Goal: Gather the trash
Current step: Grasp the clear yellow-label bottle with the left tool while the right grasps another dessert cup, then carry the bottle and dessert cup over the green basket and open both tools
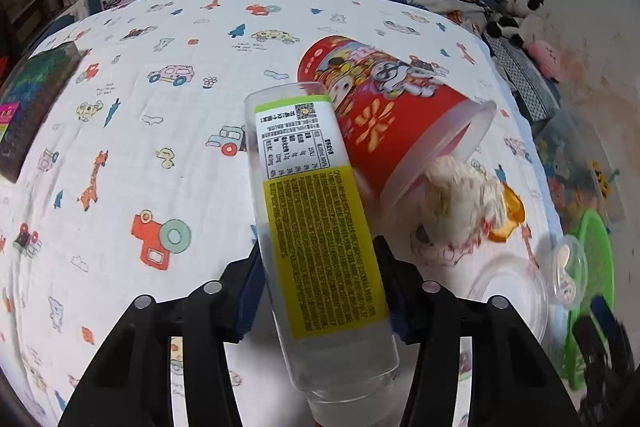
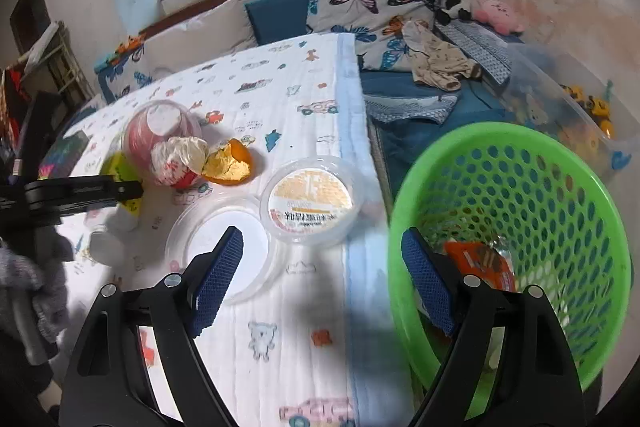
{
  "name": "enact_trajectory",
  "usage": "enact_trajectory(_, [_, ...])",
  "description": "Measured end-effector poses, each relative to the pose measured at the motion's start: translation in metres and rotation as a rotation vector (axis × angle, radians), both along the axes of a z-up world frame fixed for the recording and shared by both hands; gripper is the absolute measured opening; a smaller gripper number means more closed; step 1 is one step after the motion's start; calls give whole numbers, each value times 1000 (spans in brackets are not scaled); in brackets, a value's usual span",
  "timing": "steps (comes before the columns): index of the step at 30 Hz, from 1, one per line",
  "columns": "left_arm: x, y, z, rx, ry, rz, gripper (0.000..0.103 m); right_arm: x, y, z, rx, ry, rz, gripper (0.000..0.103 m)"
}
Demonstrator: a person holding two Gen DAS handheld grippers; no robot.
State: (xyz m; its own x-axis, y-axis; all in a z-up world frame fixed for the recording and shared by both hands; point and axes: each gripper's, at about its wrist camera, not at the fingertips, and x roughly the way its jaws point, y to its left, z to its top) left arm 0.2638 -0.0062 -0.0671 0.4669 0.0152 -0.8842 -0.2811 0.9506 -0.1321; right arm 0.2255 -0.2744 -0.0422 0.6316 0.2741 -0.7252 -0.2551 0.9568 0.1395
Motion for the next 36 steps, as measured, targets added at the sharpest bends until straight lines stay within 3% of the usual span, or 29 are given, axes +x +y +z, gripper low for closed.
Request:
enact_trajectory(14, [-22,20,-2,-14,-7,22,51,29,19,-20,-64,30,13,81])
enact_trajectory(17, [-25,16,-4,-9,-7,19,58,31,20,-21,-66,31,8,76])
enact_trajectory(22, [-27,13,-8,7,-12,23,58,30,20,-20,-56,27,5,66])
enact_trajectory(26, [-30,12,-7,-9,-26,11,47,28,21,-18,-47,21,4,66])
enact_trajectory(36, [-59,29,25,-34,-66,-61,44,4,13,7,11,-32,10,66])
